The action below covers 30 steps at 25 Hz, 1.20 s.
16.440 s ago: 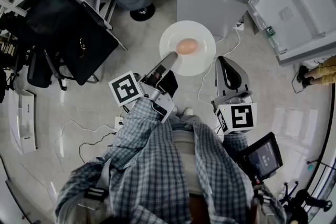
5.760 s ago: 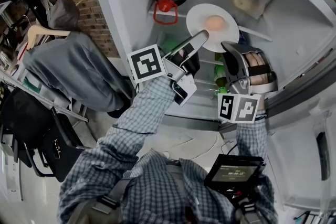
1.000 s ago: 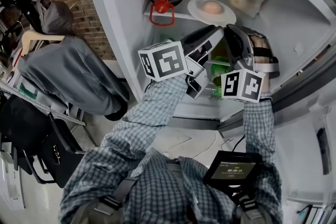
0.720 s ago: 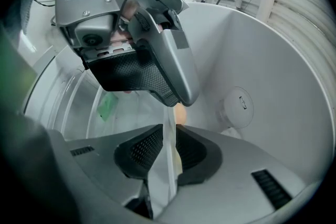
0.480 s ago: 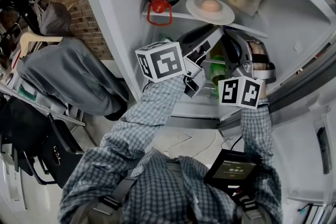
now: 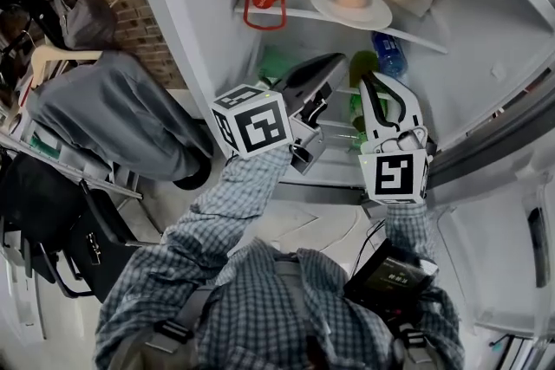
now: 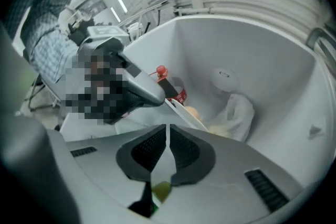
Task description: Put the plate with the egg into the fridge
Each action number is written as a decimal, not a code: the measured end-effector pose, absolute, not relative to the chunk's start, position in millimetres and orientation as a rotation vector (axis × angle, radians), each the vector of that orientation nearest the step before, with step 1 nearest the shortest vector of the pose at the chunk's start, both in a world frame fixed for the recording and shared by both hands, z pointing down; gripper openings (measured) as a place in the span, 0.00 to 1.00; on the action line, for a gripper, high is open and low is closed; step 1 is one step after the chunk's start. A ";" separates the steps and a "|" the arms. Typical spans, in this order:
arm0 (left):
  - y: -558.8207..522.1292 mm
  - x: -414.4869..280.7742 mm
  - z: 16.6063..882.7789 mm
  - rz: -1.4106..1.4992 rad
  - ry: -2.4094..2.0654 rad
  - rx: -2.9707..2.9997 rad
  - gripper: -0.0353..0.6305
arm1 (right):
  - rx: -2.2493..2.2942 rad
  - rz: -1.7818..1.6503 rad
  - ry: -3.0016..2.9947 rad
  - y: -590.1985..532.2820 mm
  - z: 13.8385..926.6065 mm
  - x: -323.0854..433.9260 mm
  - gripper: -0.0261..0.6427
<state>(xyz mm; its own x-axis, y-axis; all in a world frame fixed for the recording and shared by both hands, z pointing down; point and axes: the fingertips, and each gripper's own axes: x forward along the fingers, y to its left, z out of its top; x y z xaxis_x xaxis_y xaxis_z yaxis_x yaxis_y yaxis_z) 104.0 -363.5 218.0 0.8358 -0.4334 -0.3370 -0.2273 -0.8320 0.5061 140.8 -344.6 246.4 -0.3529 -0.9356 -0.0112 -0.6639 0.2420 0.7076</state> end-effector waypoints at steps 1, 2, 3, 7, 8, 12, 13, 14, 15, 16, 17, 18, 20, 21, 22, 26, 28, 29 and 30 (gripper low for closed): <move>-360.7 102.7 222.1 -0.613 -0.500 2.566 0.06 | 1.481 -0.852 -2.163 -340.5 246.6 140.3 0.07; -357.4 101.6 226.5 -0.606 -0.512 2.571 0.06 | 1.497 -0.823 -2.218 -336.4 247.6 139.9 0.05; -353.4 100.9 231.4 -0.598 -0.524 2.576 0.06 | 1.513 -0.791 -2.266 -332.4 250.0 140.0 0.05; -336.2 99.7 254.5 -0.518 -0.592 2.639 0.06 | 1.588 -0.599 -2.415 -320.1 272.0 140.4 0.05; -332.5 99.7 261.4 -0.492 -0.610 2.654 0.06 | 1.601 -0.544 -2.439 -317.7 280.5 140.3 0.05; -322.4 99.6 289.3 -0.434 -0.641 2.635 0.06 | 1.601 -0.374 -2.454 -309.2 319.3 137.2 0.05; -320.5 99.4 295.1 -0.429 -0.642 2.621 0.06 | 1.602 -0.339 -2.470 -307.2 324.9 134.8 0.05; -318.1 98.8 300.2 -0.430 -0.640 2.606 0.06 | 1.607 -0.296 -2.495 -304.7 329.4 132.5 0.05; -315.1 97.7 304.7 -0.436 -0.637 2.590 0.06 | 1.615 -0.244 -2.525 -301.5 333.4 130.6 0.05; -311.9 96.4 308.7 -0.443 -0.635 2.575 0.06 | 1.623 -0.190 -2.557 -298.0 337.0 129.2 0.05; -308.7 94.9 312.6 -0.445 -0.636 2.564 0.06 | 1.630 -0.144 -2.585 -294.6 340.1 128.2 0.05; -305.9 93.3 316.3 -0.440 -0.641 2.560 0.06 | 1.637 -0.108 -2.605 -291.8 342.7 127.6 0.05; -301.6 90.1 323.5 -0.413 -0.661 2.566 0.06 | 1.647 -0.069 -2.622 -287.7 346.6 126.7 0.05; -299.8 88.1 327.1 -0.401 -0.671 2.566 0.06 | 1.650 -0.061 -2.624 -286.2 348.3 126.1 0.05; -298.1 86.1 330.7 -0.393 -0.679 2.563 0.06 | 1.650 -0.053 -2.625 -284.9 349.8 125.1 0.05; -291.1 81.5 343.5 -0.366 -0.690 2.550 0.06 | 1.633 -0.037 -2.637 -280.7 354.0 118.7 0.05; -287.6 82.0 346.6 -0.368 -0.678 2.542 0.06 | 1.626 -0.022 -2.640 -280.4 356.4 117.9 0.05; -285.8 82.8 347.2 -0.371 -0.669 2.540 0.06 | 1.628 -0.009 -2.643 -280.5 357.5 118.6 0.05; -284.4 83.9 347.5 -0.371 -0.661 2.541 0.06 | 1.632 0.003 -2.646 -280.6 358.4 119.7 0.05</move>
<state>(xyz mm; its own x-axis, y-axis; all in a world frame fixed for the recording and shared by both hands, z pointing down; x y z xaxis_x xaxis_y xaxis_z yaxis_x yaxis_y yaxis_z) 83.9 -284.4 347.5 0.8460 -0.5158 -0.1350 -0.3840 -0.7651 0.5168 119.7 -280.6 358.4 -0.4485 -0.8933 0.0288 -0.8934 0.4490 0.0155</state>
